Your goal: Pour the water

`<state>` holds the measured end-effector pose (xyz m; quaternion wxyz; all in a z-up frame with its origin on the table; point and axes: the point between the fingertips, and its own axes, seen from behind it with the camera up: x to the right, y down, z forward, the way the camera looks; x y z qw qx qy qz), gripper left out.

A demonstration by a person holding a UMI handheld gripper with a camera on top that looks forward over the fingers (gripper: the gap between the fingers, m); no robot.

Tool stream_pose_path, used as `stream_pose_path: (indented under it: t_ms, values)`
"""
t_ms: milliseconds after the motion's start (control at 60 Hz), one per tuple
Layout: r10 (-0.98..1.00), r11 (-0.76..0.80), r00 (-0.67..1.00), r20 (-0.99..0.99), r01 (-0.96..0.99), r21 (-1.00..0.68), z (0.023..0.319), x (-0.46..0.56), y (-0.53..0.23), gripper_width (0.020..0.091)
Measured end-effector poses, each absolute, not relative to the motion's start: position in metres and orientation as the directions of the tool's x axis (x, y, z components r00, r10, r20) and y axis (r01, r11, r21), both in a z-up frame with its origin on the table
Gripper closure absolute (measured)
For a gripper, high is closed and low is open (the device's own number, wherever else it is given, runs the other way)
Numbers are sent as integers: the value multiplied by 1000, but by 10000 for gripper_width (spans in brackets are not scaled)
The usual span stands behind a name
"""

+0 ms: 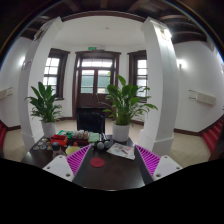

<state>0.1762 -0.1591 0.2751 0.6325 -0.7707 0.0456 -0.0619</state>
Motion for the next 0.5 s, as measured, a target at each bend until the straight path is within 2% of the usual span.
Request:
stream_pose_path:
  t_ms: [67, 150, 350, 500]
  values:
    - [-146, -192, 989, 23, -6, -981, 269, 176, -158, 250]
    - [-113, -211, 994, 4, -20, -977, 248, 170, -158, 253]
    - [35, -288, 996, -78, -64, -955, 160, 121, -161, 271]
    - [152, -322, 984, -88, -35, -946, 115, 64, -164, 267]
